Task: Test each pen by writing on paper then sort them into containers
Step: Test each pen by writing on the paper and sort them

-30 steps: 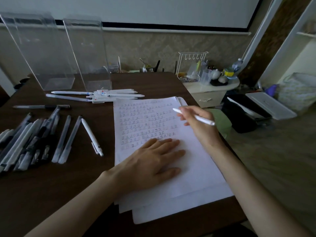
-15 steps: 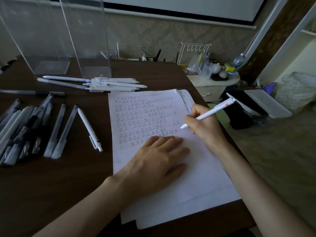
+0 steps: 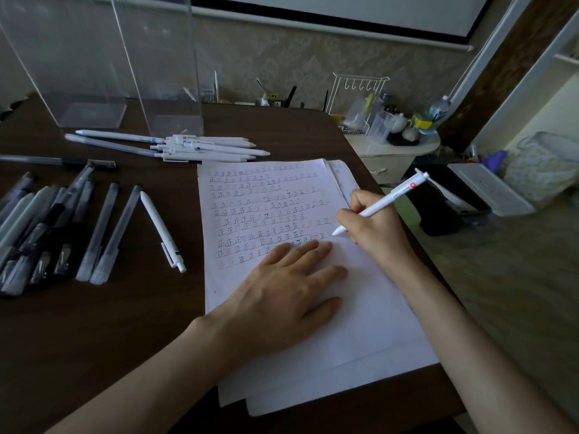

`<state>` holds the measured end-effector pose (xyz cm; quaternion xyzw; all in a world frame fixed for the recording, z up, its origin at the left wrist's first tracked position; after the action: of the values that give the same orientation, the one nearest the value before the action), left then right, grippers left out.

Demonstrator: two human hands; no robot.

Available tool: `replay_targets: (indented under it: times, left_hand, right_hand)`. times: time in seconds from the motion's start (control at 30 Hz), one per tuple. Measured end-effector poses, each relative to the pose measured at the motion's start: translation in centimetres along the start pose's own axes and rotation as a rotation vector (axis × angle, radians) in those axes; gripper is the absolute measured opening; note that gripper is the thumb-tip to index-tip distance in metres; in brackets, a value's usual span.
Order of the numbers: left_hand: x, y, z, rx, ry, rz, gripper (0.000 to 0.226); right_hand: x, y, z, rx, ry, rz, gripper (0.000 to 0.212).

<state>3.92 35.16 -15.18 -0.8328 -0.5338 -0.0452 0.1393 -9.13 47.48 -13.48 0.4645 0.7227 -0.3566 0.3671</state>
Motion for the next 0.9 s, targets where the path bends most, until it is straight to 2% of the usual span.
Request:
replay_targets:
  times: [0.47, 0.63, 0.77, 0.9]
  left_hand:
    - [-0.11, 0.02, 0.05, 0.009, 0.015, 0.002, 0.049]
    - [-0.10, 0.04, 0.11, 0.006, 0.016, 0.006, 0.051]
    - [-0.21, -0.04, 0.15, 0.027, 0.049, 0.023, 0.053]
    - [-0.23, 0.01, -0.12, 0.078, 0.074, 0.021, 0.047]
  right_hand:
    - [-0.31, 0.33, 0.12, -0.045, -0.043, 0.023, 0.025]
    - [-0.18, 0.37, 0.08, -0.065, -0.053, 0.028, 0.028]
    - [-0.22, 0.28, -0.16, 0.003, -0.068, 0.012, 0.039]
    - [-0.19, 0.32, -0.16, -0.028, -0.165, 0.003, 0.028]
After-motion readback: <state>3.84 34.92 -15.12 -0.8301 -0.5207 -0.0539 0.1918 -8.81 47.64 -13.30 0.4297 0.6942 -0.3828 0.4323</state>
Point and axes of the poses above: each hand's wrist, its own y-axis away from the middle knuckle, its own z-axis out of the palm, x = y × z, the point moved 1 cm from there along -y, towards the middle knuckle, and after that the axes turned 5 degrees about z, right-handed, at the moved point
